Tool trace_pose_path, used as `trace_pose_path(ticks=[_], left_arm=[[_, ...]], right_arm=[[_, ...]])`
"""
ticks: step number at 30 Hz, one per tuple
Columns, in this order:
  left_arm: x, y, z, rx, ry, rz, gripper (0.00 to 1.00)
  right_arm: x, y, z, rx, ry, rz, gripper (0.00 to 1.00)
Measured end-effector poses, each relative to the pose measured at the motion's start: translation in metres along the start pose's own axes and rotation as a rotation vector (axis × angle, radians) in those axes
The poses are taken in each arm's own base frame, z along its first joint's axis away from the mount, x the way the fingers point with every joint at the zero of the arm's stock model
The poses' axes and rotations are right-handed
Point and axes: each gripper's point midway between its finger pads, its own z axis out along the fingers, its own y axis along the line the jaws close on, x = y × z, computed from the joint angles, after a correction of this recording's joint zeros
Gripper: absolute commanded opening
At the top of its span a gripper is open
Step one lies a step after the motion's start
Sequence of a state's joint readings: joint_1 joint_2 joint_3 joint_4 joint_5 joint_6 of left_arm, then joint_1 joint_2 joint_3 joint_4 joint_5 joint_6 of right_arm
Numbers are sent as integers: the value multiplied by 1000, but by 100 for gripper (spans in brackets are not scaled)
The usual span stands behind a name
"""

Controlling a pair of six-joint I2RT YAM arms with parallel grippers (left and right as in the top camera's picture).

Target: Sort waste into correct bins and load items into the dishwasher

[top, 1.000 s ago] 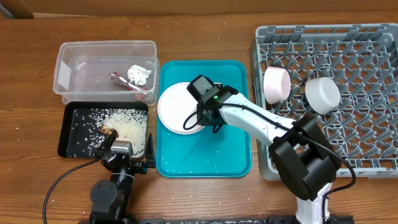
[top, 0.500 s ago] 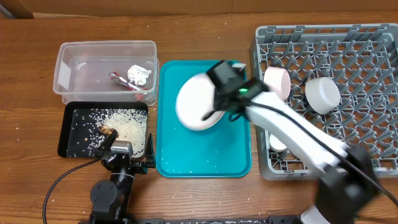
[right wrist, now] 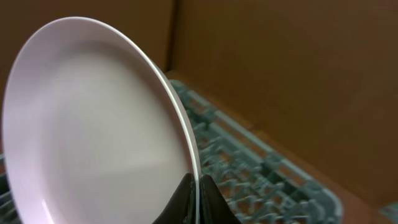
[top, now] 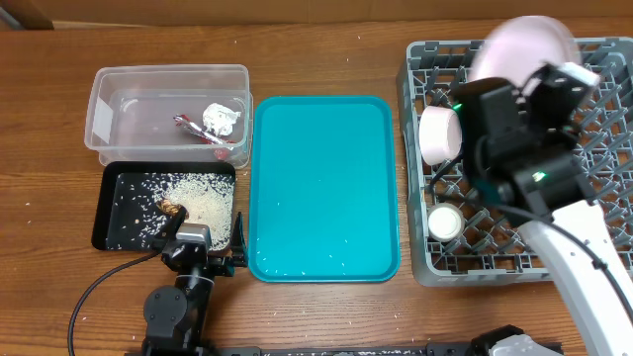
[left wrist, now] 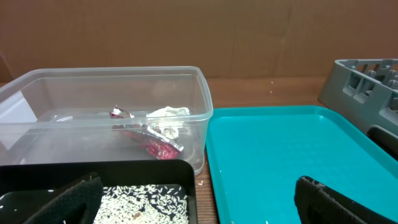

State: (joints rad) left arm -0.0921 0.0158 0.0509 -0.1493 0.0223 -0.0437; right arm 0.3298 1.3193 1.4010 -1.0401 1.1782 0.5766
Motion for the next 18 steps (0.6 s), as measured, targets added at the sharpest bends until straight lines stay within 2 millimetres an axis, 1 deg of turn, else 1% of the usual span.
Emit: trace_pose_path(ticks=[3,6,8,13,18], left_arm=[[0,0,0,0,0,0,100],[0,0,0,0,0,0,100],[0,0,0,0,0,0,100],[0,0,0,0,0,0,100],[0,0,0,0,0,0,100]], right_arm=[[-5,-28,22,144,-11,10,4],[-3,-42,43,247,-2,-4,4],[-1,-47,56,302,9,-32,4],[1,-51,85,406,24,-134,4],[13,-57,106,474,84,-280,4]])
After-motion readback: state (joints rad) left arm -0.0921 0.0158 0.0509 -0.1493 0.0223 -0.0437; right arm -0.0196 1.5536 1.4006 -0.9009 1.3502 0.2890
